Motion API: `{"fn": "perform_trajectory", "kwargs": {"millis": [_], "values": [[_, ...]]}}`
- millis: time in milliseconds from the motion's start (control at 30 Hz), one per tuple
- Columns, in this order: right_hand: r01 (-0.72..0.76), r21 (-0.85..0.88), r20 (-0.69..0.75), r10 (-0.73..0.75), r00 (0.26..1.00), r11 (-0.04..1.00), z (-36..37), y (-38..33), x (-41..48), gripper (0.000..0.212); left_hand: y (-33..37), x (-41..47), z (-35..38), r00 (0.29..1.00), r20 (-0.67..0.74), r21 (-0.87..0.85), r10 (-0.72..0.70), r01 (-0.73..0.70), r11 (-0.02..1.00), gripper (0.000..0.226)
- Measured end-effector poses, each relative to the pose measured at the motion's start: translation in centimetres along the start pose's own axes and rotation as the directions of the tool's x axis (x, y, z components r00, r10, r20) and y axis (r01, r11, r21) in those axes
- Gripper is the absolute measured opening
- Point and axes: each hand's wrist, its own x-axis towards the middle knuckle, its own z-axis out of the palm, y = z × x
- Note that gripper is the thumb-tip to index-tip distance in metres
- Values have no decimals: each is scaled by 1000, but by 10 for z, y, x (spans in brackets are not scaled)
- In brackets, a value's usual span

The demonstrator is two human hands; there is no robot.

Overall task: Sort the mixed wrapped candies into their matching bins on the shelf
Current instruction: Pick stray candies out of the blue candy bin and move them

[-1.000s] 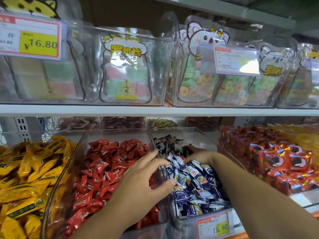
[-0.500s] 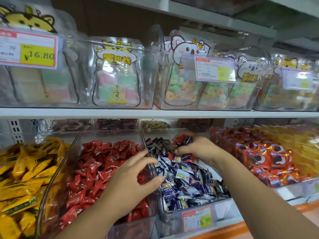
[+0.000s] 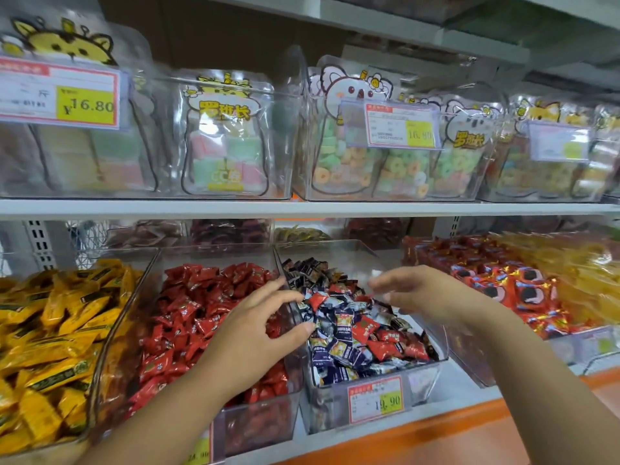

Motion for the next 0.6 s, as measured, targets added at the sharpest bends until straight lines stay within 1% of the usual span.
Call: {"fn": "perform_trajectory", "kwargs": {"millis": [67,100,167,267,333,400,467,533,567,600], "values": [[-27,-38,34,28,999,999,-1,4,-3,25,0,1,0,1000,-6,-3,-1,1,1000,56],[-34,-41,41,36,999,999,1,4,-3,28,0,1,0,1000,-8,-1,-1,1,1000,56],[-34,-51,-2,34,999,998,11,0,1,36,1,1,1,1000,-9,1,-4,4,1000,54],[-8,-213,-64,-6,998,977,34,-5,12,42,1,2,1,1000,-11,4,-2,2,1000,51],[23,-272,-50,-38,998,962,45,-2,19,39,1,2,2,1000,-16,-1,4,-4,1000,52],[2,-243,-52,-15,999,970,46,1,23,33,1,2,2,1000,-25,-9,11,-11,1000,50],[-33,-183,-133,8,991,982,40,3,27,29,0,2,2,1000,-27,-8,16,-16,1000,48],[-41,-181,-233,-2,973,983,37,4,33,31,0,1,2,1000,-23,-1,13,-13,1000,46],[-41,-192,-244,-7,970,981,39,5,36,31,1,1,2,1000,-18,4,9,-8,1000,45],[-39,-206,-224,-9,975,978,43,6,41,32,1,1,2,1000,-15,8,5,-5,1000,44]]}}
